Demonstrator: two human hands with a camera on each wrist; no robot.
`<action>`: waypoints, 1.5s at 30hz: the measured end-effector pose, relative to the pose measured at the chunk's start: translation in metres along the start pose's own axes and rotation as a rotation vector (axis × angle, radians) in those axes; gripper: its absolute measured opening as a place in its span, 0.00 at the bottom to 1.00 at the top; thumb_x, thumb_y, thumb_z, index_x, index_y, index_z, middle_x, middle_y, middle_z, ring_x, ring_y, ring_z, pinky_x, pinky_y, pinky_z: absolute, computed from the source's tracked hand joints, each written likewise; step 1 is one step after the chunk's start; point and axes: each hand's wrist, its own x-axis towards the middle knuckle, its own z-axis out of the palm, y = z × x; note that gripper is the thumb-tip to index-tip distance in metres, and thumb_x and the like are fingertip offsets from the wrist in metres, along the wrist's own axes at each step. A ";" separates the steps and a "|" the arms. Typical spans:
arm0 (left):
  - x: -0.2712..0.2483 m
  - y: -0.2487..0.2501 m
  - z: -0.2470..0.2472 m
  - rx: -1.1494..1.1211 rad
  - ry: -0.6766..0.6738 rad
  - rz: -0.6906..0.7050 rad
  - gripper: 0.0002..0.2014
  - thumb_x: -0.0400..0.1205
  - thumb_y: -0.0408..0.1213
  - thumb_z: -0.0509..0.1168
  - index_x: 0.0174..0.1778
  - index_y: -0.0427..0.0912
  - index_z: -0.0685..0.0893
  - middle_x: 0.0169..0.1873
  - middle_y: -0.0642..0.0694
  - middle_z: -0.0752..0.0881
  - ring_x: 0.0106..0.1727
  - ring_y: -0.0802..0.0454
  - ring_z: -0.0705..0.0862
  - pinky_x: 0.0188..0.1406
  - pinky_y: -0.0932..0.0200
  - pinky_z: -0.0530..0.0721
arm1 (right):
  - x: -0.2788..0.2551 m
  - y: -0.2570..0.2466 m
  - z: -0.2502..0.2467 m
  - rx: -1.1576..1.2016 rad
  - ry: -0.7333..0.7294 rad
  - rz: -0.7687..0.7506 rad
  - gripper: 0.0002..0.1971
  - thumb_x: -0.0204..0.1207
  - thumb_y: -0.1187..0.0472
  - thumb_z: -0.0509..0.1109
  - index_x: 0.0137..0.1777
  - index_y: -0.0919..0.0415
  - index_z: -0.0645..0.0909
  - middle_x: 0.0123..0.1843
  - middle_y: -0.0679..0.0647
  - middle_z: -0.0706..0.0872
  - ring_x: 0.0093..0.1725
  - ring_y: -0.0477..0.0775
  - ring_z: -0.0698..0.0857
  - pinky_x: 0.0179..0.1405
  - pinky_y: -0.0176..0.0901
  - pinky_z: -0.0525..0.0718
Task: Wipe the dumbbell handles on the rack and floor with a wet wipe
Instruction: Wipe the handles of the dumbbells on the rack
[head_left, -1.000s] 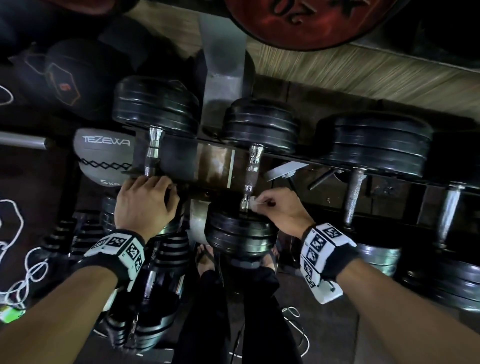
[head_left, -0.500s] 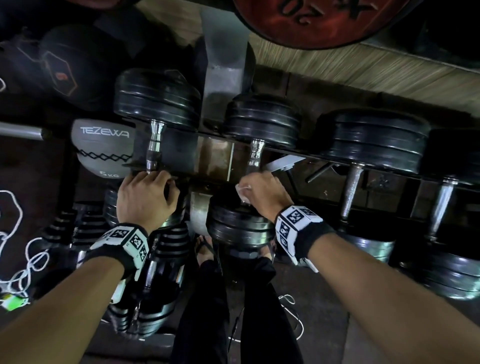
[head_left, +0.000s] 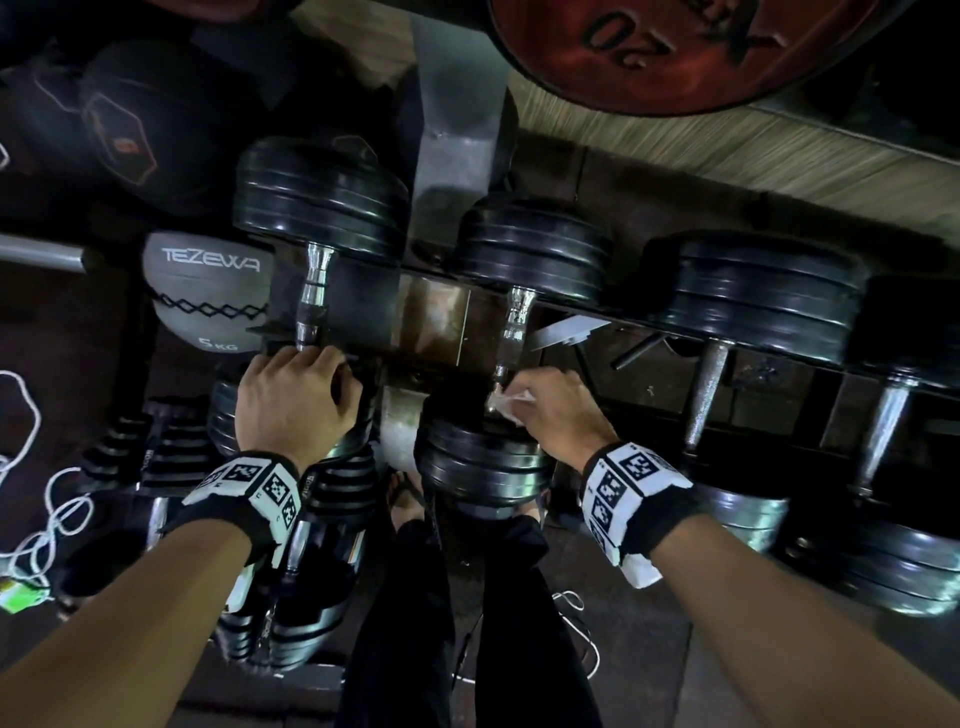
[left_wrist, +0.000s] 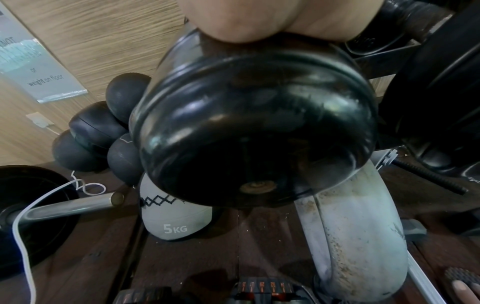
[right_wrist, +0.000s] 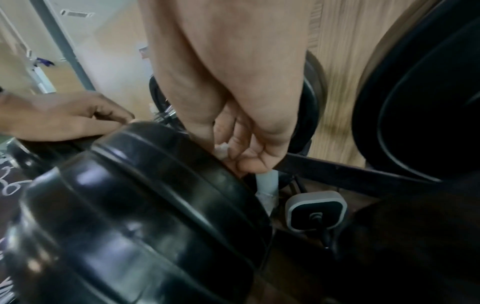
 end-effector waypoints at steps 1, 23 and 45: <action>0.000 0.000 -0.001 0.002 -0.003 -0.001 0.11 0.79 0.43 0.61 0.39 0.41 0.85 0.31 0.44 0.86 0.36 0.40 0.84 0.42 0.46 0.79 | 0.002 0.007 0.000 0.001 0.031 0.048 0.07 0.83 0.56 0.70 0.50 0.55 0.88 0.57 0.60 0.90 0.58 0.62 0.88 0.58 0.51 0.86; 0.001 0.005 -0.002 0.025 -0.051 -0.051 0.12 0.77 0.43 0.61 0.38 0.39 0.85 0.32 0.42 0.86 0.37 0.37 0.84 0.40 0.46 0.78 | -0.003 -0.012 0.020 0.154 0.120 -0.181 0.09 0.84 0.65 0.67 0.56 0.60 0.89 0.55 0.55 0.91 0.58 0.56 0.89 0.61 0.52 0.85; -0.001 0.008 -0.003 0.019 -0.038 -0.054 0.12 0.77 0.43 0.61 0.38 0.39 0.85 0.31 0.41 0.87 0.37 0.37 0.85 0.41 0.46 0.79 | 0.016 0.028 0.018 0.317 0.013 0.099 0.08 0.87 0.61 0.65 0.54 0.61 0.86 0.50 0.44 0.84 0.52 0.42 0.81 0.53 0.35 0.77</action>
